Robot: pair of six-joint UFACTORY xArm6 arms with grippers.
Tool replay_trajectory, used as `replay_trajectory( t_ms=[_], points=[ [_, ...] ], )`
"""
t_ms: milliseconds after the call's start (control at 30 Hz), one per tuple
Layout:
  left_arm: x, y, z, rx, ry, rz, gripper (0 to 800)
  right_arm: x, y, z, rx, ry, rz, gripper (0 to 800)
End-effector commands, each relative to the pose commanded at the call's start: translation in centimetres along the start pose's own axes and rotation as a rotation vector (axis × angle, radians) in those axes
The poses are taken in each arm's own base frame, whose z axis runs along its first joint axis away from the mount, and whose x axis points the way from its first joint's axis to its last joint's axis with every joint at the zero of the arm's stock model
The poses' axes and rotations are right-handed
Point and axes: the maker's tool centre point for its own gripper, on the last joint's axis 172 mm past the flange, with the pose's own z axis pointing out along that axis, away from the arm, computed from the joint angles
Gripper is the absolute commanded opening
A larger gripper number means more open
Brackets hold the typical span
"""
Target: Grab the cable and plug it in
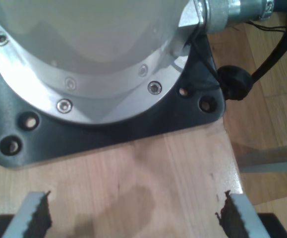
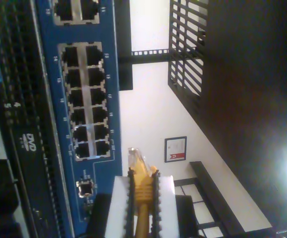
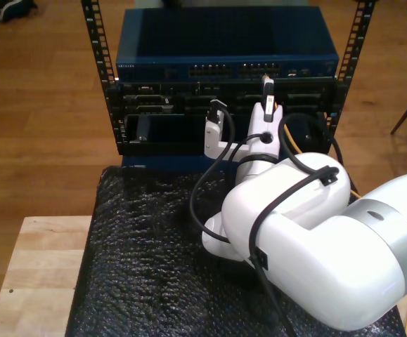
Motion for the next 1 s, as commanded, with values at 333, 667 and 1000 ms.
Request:
replay_trajectory(
  t_ms=[333,667,1000],
  points=[
    [0.0,0.0,0.0,0.000,0.000,0.000,799,0.3,-0.1,1.0,-0.014,-0.007,0.015,0],
    [0.0,0.0,0.0,0.000,0.000,0.000,799,-1.8,-0.1,2.3,-0.020,-0.044,0.013,0],
    [0.0,0.0,0.0,0.000,-0.002,0.000,799,-2.6,0.1,3.3,-0.033,-0.062,0.023,0]
  ],
)
